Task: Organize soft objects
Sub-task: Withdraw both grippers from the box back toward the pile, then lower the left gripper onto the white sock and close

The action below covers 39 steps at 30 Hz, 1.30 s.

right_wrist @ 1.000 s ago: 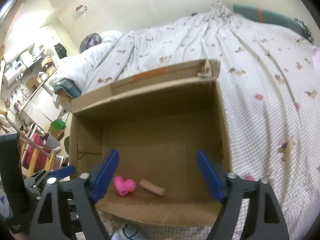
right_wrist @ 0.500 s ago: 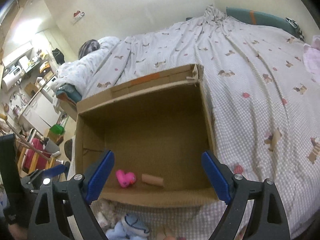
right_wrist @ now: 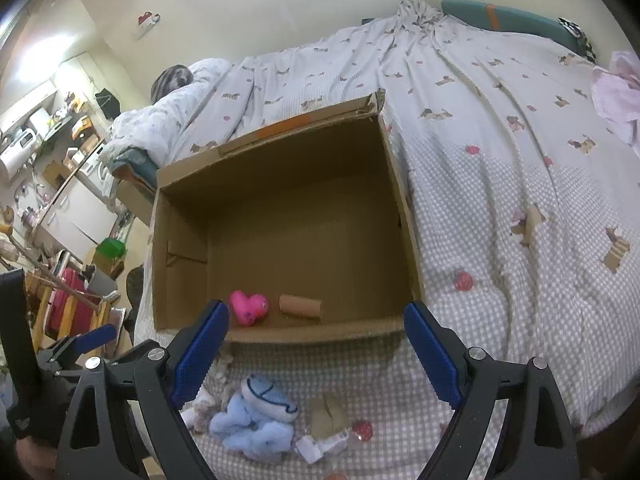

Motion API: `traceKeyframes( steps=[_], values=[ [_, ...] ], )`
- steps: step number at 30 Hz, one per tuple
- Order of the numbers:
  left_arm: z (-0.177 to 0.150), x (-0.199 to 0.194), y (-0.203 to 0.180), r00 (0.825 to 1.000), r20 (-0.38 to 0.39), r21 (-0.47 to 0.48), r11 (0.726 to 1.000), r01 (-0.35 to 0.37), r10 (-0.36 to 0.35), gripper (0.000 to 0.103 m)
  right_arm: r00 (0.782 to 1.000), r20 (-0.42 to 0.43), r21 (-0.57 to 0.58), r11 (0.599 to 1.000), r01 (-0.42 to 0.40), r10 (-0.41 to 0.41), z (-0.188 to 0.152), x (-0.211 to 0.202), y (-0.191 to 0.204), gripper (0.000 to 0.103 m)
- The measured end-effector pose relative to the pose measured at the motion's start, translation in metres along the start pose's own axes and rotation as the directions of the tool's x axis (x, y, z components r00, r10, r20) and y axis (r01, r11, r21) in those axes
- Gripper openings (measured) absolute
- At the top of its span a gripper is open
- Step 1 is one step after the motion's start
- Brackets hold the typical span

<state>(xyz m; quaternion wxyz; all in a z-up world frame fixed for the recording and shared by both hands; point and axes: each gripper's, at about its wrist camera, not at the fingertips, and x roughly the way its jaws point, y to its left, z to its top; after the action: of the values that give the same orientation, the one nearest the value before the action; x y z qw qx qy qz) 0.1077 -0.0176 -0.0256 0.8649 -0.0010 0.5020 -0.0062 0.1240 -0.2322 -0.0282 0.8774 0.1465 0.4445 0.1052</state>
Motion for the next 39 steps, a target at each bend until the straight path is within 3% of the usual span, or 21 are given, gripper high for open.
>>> traceKeyframes(
  steps=[11,22,27,30,34,36,39],
  values=[
    [-0.016,0.000,0.027,0.999,-0.035,-0.045,0.998,-0.040,0.038,0.098,0.997,-0.071,-0.018,1.000,0.024,-0.026,-0.027,-0.004,0.000,0.095],
    [-0.036,0.015,0.049,0.989,-0.150,-0.164,0.986,-0.013,-0.012,0.098,0.976,-0.219,0.134,0.990,0.032,-0.002,-0.063,0.009,-0.025,0.095],
    [-0.041,0.031,0.064,0.975,-0.216,-0.246,0.969,-0.010,-0.045,0.097,0.973,-0.230,0.147,0.988,0.046,-0.011,-0.063,0.012,-0.028,0.095],
    [-0.048,0.044,0.062,0.959,-0.271,-0.260,0.966,0.006,-0.079,0.092,0.971,-0.238,0.153,0.987,0.045,-0.008,-0.064,0.014,-0.028,0.095],
    [-0.058,0.065,0.051,0.929,-0.345,-0.254,0.966,0.043,-0.132,0.071,0.970,-0.244,0.164,0.986,0.034,0.008,-0.063,0.017,-0.029,0.095],
    [-0.061,0.074,0.047,0.920,-0.370,-0.254,0.967,0.033,-0.129,0.070,0.970,-0.244,0.163,0.986,0.029,0.012,-0.062,0.019,-0.027,0.095],
    [-0.061,0.076,0.051,0.924,-0.370,-0.268,0.964,-0.001,-0.102,0.067,0.971,-0.240,0.163,0.986,0.023,0.017,-0.062,0.018,-0.027,0.095]
  ],
)
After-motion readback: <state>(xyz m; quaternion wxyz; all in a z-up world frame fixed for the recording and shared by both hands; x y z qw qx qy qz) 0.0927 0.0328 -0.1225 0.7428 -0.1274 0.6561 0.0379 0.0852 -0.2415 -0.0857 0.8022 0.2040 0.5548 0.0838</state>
